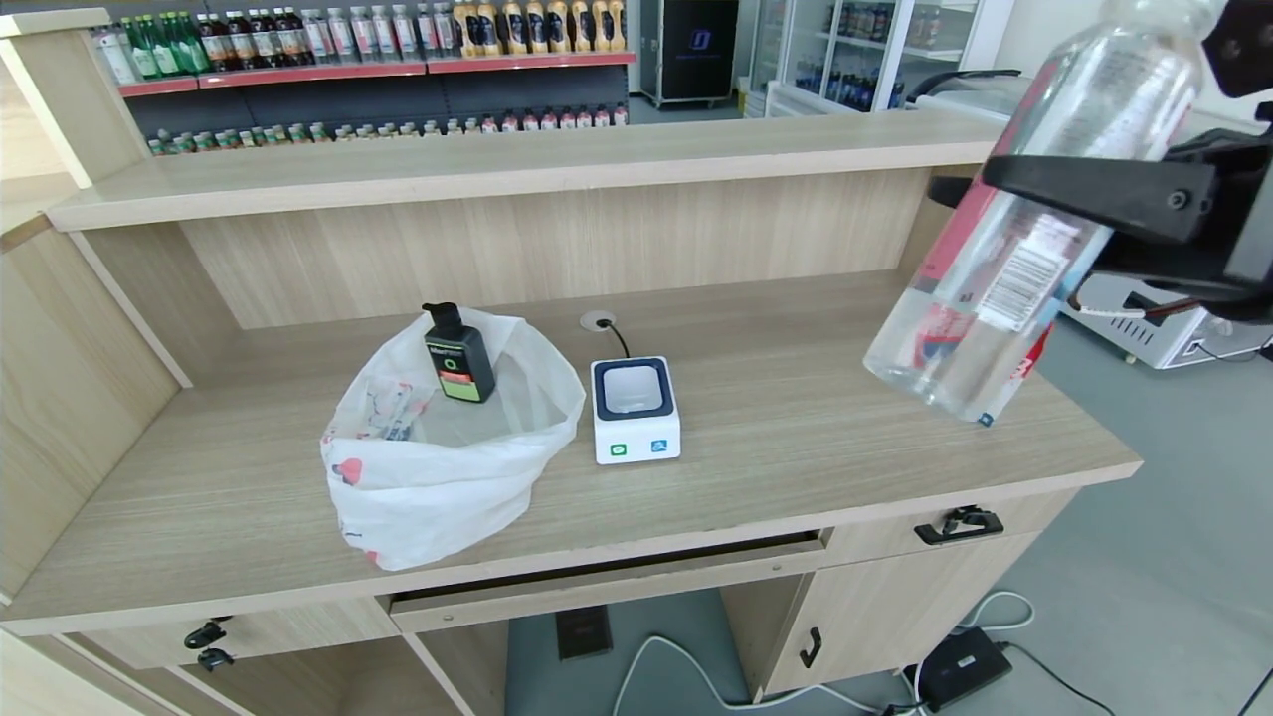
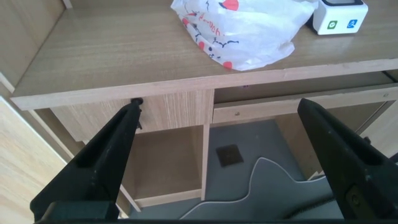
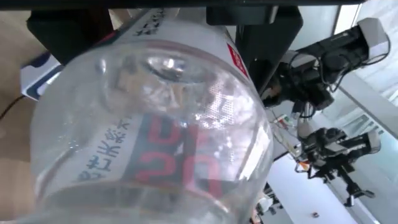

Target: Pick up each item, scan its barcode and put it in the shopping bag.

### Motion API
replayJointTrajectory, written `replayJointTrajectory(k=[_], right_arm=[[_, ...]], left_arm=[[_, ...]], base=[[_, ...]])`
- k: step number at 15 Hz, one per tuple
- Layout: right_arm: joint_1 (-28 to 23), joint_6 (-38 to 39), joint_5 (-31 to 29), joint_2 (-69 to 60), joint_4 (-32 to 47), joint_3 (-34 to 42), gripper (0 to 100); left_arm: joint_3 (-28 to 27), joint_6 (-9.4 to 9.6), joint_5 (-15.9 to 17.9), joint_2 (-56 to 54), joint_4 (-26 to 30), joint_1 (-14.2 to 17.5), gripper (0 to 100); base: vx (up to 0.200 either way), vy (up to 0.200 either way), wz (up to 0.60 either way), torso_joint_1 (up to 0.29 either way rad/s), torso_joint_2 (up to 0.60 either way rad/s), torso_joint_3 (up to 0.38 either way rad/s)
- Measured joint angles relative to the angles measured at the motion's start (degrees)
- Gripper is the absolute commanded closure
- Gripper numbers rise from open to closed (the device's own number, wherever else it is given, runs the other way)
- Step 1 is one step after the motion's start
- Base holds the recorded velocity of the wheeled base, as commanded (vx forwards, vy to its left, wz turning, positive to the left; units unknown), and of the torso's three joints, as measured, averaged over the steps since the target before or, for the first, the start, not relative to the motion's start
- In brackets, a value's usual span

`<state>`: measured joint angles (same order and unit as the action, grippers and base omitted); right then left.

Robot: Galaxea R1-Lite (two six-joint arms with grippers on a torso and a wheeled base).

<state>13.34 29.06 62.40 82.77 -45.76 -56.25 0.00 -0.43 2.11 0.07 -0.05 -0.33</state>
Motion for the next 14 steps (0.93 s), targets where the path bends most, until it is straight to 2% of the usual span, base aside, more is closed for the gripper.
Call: replayJointTrajectory(k=[6,14], right_arm=[[10.1,1.9,2.0,-8.4,0.0,5.4,100],[12.5,0.6,2.4,-7.4,0.1,6.1,100]], left_arm=[[0.0,0.0,0.0,0.0,0.0,0.0,0],[0.0,0.0,0.0,0.0,0.0,0.0,0]], base=[[0.0,0.0,0.0,0.0,0.0,0.0],[0.0,0.0,0.0,0.0,0.0,0.0]])
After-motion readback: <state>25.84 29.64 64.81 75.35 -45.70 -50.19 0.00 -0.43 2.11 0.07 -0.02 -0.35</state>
